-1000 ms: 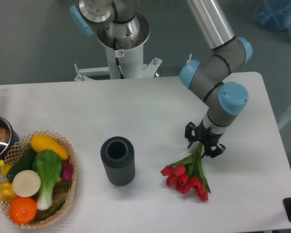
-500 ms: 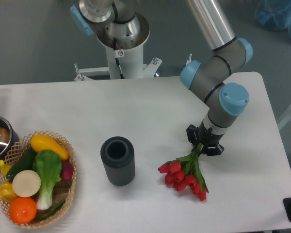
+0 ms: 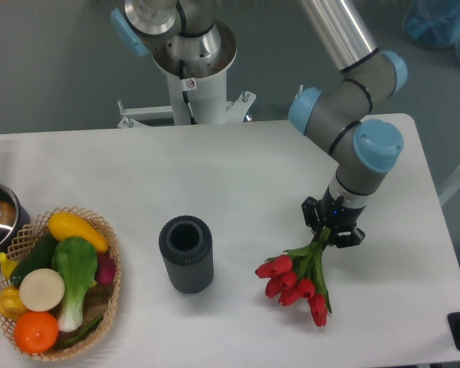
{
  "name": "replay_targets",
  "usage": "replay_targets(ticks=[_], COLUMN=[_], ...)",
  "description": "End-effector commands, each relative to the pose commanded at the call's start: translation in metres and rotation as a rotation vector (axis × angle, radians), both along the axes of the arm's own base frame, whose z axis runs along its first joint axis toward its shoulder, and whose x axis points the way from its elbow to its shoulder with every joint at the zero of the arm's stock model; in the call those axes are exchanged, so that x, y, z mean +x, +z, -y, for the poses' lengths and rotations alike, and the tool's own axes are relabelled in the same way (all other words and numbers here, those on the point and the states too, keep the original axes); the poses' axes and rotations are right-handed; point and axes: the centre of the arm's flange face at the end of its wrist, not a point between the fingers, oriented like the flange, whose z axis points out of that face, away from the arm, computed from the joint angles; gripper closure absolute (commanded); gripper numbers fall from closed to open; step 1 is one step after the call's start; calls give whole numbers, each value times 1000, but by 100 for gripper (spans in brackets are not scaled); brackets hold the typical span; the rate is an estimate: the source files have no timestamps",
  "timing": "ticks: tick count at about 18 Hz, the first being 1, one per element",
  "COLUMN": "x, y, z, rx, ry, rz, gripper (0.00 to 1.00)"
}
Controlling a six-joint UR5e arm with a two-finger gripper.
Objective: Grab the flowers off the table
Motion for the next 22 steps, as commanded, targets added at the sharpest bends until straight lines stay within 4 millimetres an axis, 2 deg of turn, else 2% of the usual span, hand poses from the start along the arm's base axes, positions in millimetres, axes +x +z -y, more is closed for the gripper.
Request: replay_targets(ticks=[3, 8, 22], x=[0, 13, 14], y=[25, 59, 73], z=[3, -5, -8], rx=[88, 235, 277], ry=[30, 45, 82], rz=[11, 55, 79], gripper=[72, 72, 71])
